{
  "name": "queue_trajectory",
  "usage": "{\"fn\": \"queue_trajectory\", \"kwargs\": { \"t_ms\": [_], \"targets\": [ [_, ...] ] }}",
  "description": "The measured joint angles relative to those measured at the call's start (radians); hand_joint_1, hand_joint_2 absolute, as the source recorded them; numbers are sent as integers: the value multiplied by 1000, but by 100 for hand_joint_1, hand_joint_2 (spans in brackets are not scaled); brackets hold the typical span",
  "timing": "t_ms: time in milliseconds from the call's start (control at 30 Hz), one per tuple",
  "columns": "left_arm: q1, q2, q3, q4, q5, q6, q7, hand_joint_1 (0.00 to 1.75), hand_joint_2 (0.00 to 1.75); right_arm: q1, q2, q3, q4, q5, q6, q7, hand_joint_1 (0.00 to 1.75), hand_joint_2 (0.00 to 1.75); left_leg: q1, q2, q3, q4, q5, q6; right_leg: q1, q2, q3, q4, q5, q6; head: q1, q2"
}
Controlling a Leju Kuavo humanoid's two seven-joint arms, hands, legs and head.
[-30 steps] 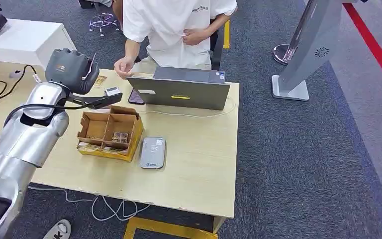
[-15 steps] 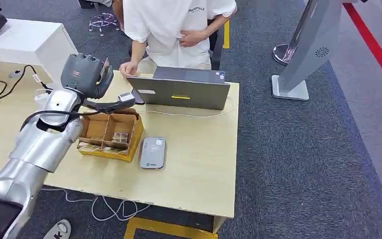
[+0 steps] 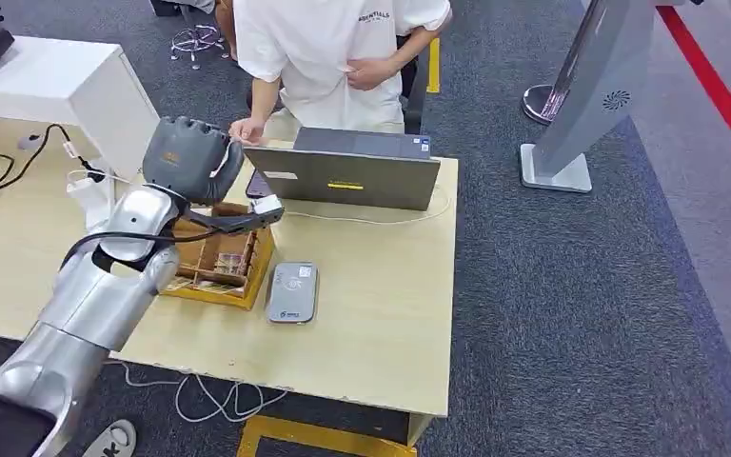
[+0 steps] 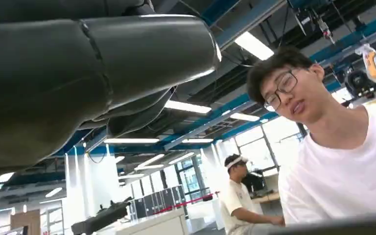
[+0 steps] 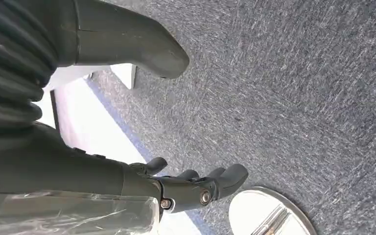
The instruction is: Pass the card to the sensor for recognition and then transmit it.
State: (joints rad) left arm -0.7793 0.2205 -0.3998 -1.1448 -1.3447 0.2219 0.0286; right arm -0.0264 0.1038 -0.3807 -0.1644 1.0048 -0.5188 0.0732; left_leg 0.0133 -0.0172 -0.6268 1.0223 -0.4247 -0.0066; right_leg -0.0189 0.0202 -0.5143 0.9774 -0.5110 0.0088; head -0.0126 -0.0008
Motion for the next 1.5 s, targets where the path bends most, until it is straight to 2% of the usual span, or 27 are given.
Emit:
{"fn": "queue_trajectory", "kwargs": {
  "t_ms": [67, 233, 433, 700, 733, 833, 867, 967, 1000, 1167, 1500],
  "targets": [
    [14, 7, -12, -16, -10, -22, 6, 175, 0, 0, 0, -3, 0, 1, 0, -1, 0, 175, 0, 0, 0, 0, 0, 0, 0, 0, 0, 0, 0, 0, 0, 0],
    [34, 18, -21, -39, -12, -32, 7, 175, 0, 1, 0, -9, 0, 2, 0, -1, 0, 175, 0, 0, 0, 0, 0, 0, 0, 0, 0, 0, 0, 0, 0, 0],
    [52, 36, -39, -66, -6, -86, 7, 175, 0, 3, 0, -18, 0, 2, 0, -6, 0, 175, 0, 0, 0, 0, 0, 0, 0, 0, 0, 0, 0, 0, 0, 0],
    [85, 52, -51, -92, -2, -91, 7, 175, 0, 3, 0, -21, 0, 3, 0, -10, 0, 175, 0, 0, 0, 0, 0, 0, 0, 0, 0, 0, 0, 0, 0, 0],
    [87, 53, -51, -93, 3, -91, 7, 0, 175, 4, 0, -21, 0, 4, 0, -11, 0, 175, 0, 0, 0, 0, 0, 0, 0, 0, 0, 0, 0, 0, 0, 0],
    [97, 57, -51, -96, 26, -85, 4, 0, 175, 4, 0, -22, 0, 7, 0, -11, 0, 175, 0, 0, 0, 0, 0, 0, 0, 0, 0, 0, 0, 0, 0, 0],
    [101, 61, -51, -96, 30, -73, 3, 0, 0, 4, 0, -22, 0, 10, 0, -12, 0, 175, 0, 0, 0, 0, 0, 0, 0, 0, 0, 0, 0, 0, 0, 0],
    [117, 68, -51, -97, 41, 7, 7, 0, 0, 5, 0, -24, 0, 12, 0, -12, 0, 175, 0, 0, 0, 0, 0, 0, 0, 0, 0, 0, 0, 0, 0, 0],
    [123, 70, -50, -98, 43, 24, 15, 0, 175, 4, 0, -25, 0, 14, 0, -12, 0, 175, 0, 0, 0, 0, 0, 0, 0, 0, 0, 0, 0, 0, 0, 0],
    [157, 78, -21, -98, 28, 58, 47, 0, 175, 5, 0, -37, 0, 29, 0, -12, 0, 175, 0, 0, 0, 0, 0, 0, 0, 0, 0, 0, 0, 0, 0, 0],
    [202, 104, 63, -72, 33, 119, 48, 0, 175, 5, 0, -46, 0, 47, 0, -10, 0, 175, 0, 0, 0, 0, 0, 0, 0, 0, 0, 0, 0, 0, 0, 0]
  ]
}}
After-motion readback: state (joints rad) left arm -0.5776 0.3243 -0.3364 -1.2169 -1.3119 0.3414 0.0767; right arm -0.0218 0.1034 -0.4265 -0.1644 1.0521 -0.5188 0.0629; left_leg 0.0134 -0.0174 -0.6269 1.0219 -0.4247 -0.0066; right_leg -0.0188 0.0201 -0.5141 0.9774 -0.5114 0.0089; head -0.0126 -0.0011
